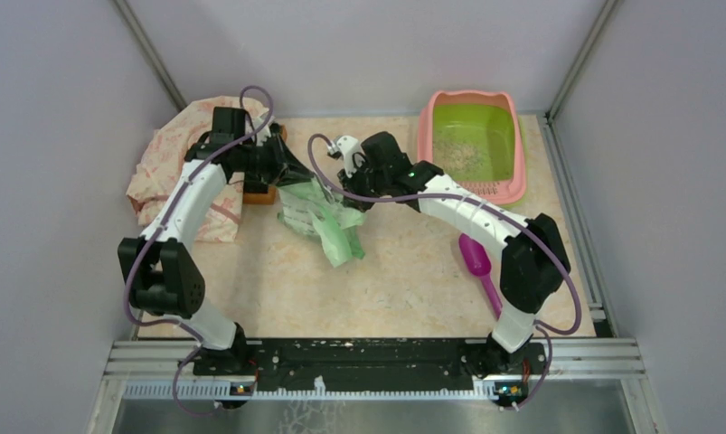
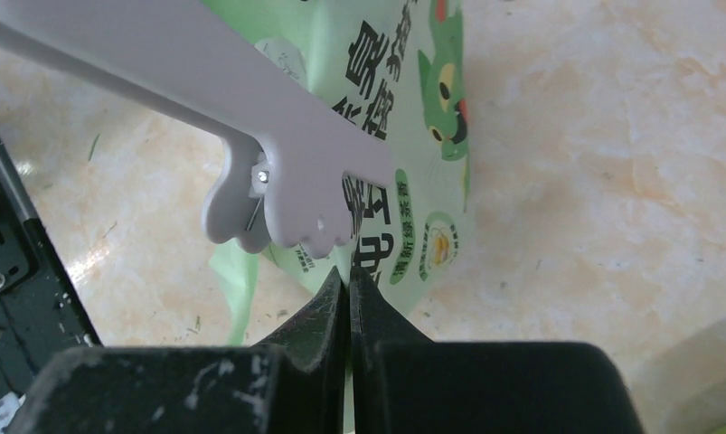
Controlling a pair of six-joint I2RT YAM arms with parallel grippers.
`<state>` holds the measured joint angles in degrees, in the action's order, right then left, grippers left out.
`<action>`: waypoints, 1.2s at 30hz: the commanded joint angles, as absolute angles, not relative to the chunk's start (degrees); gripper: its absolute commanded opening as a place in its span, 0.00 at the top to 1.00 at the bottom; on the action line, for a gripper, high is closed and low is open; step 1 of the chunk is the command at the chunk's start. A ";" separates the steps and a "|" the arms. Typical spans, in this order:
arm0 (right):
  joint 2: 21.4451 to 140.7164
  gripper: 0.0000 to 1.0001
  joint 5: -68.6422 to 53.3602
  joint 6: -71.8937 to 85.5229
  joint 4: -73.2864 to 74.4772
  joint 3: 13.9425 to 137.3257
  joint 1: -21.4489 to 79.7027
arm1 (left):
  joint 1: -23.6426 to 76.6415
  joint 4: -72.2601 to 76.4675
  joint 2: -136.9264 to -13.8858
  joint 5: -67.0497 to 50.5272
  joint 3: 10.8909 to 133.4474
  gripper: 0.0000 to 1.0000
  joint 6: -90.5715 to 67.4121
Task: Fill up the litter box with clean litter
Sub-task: Adjust the cat litter bag at the center of the board.
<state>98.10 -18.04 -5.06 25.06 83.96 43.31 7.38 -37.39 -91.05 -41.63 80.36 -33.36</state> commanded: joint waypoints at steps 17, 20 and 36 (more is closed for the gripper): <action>96.74 1.00 -22.74 -4.55 18.66 87.41 41.70 | 4.88 -41.28 -94.67 -39.12 83.88 0.01 -27.53; 96.82 1.00 -22.91 -4.59 18.55 87.64 41.75 | 4.04 -41.96 -94.06 -38.15 83.36 0.01 -27.88; 92.26 1.00 -26.08 -4.30 15.43 82.64 42.03 | 0.38 -45.33 -98.87 -34.46 85.68 0.01 -32.86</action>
